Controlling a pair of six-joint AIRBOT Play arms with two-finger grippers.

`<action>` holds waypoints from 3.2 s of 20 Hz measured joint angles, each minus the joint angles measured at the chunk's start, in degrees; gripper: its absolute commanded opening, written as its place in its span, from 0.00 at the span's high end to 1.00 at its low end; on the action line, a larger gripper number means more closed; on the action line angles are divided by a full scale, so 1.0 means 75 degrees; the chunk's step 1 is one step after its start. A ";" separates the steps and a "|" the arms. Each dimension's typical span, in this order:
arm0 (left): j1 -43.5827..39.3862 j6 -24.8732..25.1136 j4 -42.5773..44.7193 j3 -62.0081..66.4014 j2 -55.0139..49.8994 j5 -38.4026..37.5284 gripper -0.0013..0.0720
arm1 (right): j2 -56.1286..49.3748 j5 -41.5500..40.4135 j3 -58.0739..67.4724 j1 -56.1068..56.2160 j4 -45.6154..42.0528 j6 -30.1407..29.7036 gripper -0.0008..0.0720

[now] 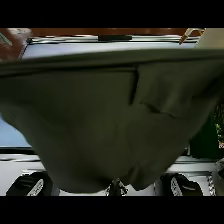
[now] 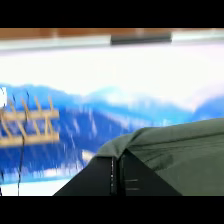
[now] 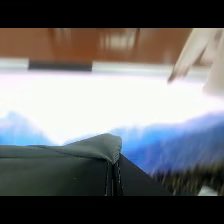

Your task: Fold the shirts.

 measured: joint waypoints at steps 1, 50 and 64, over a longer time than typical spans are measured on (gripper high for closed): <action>0.0006 -0.0015 0.0023 -0.0548 -0.0245 0.0070 0.94 | -0.0358 0.0000 -0.0326 0.0003 0.0044 0.0020 0.91; 0.2684 0.0527 -0.2967 -0.6371 -0.5132 0.0522 0.94 | -0.4707 -0.1859 -0.2824 -0.1559 0.0860 -0.0044 0.13; 0.2559 0.0420 -0.2865 -0.6438 -0.4669 0.1055 0.94 | -0.4704 -0.1078 -0.5773 -0.1562 0.1961 -0.0358 0.33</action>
